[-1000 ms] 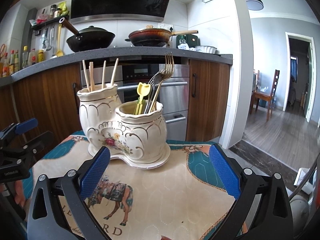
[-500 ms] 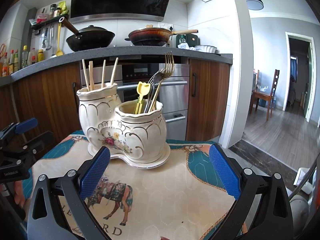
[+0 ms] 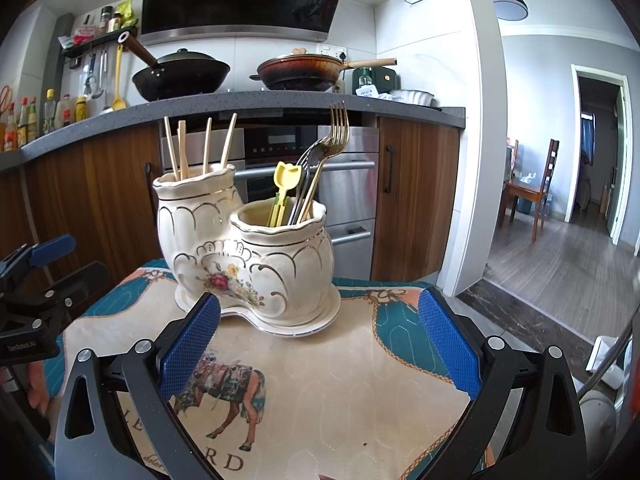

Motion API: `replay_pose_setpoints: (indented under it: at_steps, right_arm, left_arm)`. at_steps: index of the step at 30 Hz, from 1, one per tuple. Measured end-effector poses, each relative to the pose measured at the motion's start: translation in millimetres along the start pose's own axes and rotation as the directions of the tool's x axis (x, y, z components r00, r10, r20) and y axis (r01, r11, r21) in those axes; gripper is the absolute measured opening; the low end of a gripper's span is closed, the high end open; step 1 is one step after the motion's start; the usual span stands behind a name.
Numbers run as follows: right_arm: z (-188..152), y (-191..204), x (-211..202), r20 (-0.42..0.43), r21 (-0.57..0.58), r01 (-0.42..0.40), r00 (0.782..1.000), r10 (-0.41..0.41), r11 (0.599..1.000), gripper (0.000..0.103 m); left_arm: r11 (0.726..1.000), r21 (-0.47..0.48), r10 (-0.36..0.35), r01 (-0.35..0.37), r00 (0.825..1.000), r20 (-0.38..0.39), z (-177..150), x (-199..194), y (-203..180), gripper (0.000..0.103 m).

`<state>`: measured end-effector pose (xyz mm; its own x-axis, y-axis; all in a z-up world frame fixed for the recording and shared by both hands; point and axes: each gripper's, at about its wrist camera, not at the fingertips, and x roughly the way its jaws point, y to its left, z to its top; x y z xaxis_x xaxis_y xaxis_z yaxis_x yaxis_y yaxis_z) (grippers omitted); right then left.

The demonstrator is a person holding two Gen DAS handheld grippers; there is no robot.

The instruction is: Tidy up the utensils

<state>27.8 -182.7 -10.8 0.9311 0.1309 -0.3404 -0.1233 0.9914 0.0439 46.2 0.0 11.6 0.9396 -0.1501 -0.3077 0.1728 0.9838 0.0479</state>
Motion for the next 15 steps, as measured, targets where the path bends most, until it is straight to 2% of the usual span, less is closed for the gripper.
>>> replay_pose_setpoints:
  at_steps: [15]
  right_arm:
    - [-3.4, -0.9, 1.7, 0.001, 0.004, -0.004, 1.0, 0.004, 1.0, 0.098]
  left_arm:
    - [1.0, 0.006, 0.003, -0.003, 1.0, -0.002, -0.7, 2.1, 0.2, 0.098]
